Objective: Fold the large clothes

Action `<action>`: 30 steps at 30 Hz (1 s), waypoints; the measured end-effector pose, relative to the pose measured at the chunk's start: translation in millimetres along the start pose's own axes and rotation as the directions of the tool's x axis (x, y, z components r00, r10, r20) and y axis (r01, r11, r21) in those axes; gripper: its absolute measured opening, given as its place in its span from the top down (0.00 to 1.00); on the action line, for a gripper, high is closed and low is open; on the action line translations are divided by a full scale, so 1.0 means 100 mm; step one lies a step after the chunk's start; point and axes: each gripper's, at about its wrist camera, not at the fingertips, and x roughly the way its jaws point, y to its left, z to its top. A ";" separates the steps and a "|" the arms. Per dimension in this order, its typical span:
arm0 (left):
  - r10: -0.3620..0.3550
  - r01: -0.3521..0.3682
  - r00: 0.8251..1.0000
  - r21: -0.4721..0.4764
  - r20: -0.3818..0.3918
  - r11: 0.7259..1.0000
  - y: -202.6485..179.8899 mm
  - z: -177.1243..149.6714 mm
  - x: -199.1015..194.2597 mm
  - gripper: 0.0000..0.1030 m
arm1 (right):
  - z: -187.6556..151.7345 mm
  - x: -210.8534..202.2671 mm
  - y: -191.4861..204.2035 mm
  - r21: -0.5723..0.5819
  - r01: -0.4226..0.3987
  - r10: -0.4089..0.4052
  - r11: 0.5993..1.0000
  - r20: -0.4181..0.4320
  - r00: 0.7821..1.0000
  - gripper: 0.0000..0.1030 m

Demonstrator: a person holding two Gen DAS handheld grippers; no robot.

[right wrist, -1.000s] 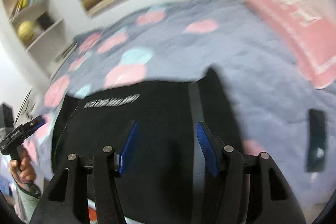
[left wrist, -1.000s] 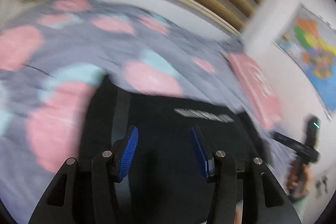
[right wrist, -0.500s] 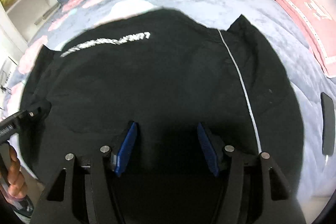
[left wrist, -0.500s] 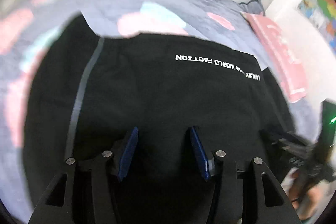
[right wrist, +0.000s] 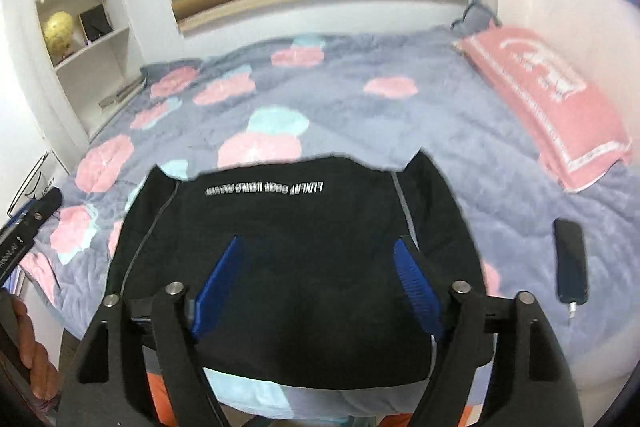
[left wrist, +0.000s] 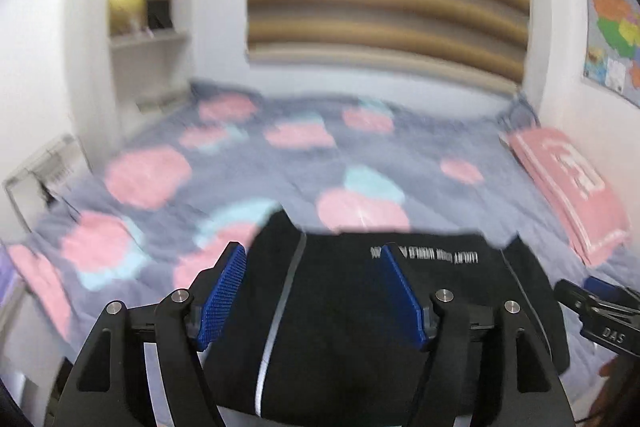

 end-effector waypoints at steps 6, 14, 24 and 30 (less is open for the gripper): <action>-0.051 0.054 0.995 -0.037 0.089 0.998 0.03 0.10 -0.37 0.21 | 0.04 -0.35 0.17 -0.044 0.034 -0.030 0.998 0.095 0.995 0.11; -0.064 0.064 0.998 -0.001 0.010 0.998 -0.07 0.02 -0.22 0.21 | -0.03 -0.24 0.28 -0.073 0.025 -0.020 0.997 0.074 0.997 0.10; -0.011 0.017 0.997 0.075 -0.075 0.997 -0.31 -0.20 0.07 0.21 | -0.23 0.14 0.27 -0.086 0.035 -0.036 0.996 -0.009 0.999 0.10; 0.020 -0.008 0.996 0.130 -0.092 0.992 -0.47 -0.29 0.14 0.21 | -0.27 0.20 0.25 -0.112 0.059 -0.062 0.992 -0.018 0.998 0.10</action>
